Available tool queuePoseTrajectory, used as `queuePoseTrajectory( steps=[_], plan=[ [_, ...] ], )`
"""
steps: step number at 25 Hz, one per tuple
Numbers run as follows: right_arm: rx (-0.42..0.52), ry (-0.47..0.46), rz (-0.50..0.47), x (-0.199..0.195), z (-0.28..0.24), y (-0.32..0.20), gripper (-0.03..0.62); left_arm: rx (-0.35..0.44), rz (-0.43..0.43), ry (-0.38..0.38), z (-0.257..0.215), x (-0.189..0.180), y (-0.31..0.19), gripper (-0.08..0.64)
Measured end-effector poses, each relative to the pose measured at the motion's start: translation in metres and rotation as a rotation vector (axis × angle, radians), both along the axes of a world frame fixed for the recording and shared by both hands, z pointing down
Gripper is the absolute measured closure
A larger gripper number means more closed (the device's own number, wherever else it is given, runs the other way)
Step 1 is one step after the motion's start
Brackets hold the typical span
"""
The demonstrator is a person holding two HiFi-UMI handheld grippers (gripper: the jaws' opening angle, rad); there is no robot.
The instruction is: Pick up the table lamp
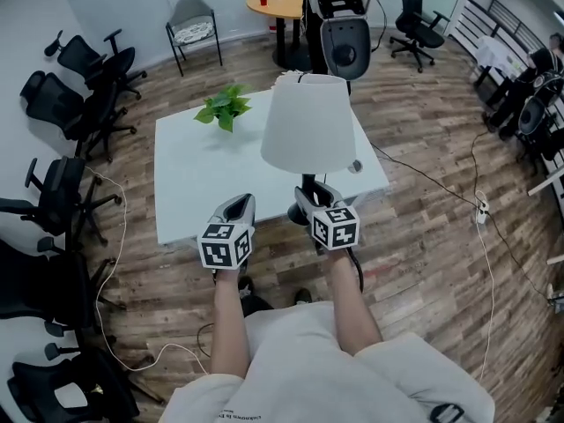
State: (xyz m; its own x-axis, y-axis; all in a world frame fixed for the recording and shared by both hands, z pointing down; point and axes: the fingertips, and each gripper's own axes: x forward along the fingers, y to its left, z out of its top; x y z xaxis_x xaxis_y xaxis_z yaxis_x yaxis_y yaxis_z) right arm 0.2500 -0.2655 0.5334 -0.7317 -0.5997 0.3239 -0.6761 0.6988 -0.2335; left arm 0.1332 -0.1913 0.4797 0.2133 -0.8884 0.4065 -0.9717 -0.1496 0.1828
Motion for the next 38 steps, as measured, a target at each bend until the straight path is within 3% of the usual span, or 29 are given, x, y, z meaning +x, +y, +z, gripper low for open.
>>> queuePoseTrajectory(
  steps=[14, 19, 22, 28, 38],
  plan=[
    [0.027, -0.009, -0.039, 0.011, -0.003, 0.013, 0.397, 0.001, -0.017, -0.004, 0.007, 0.025, 0.015, 0.56],
    [0.022, 0.001, -0.02, -0.003, 0.016, 0.0, 0.397, -0.007, -0.009, -0.012, 0.008, 0.033, 0.015, 0.56],
    [-0.007, -0.04, -0.002, -0.016, 0.029, -0.003, 0.397, -0.008, 0.015, -0.022, 0.004, 0.041, 0.025, 0.56],
    [-0.045, -0.024, -0.047, -0.052, 0.047, 0.0, 0.397, -0.022, -0.009, -0.041, -0.002, 0.015, 0.022, 0.56],
    [-0.047, -0.048, -0.068, -0.079, 0.044, -0.008, 0.397, -0.041, -0.055, -0.038, 0.006, -0.015, 0.021, 0.56]
  ],
)
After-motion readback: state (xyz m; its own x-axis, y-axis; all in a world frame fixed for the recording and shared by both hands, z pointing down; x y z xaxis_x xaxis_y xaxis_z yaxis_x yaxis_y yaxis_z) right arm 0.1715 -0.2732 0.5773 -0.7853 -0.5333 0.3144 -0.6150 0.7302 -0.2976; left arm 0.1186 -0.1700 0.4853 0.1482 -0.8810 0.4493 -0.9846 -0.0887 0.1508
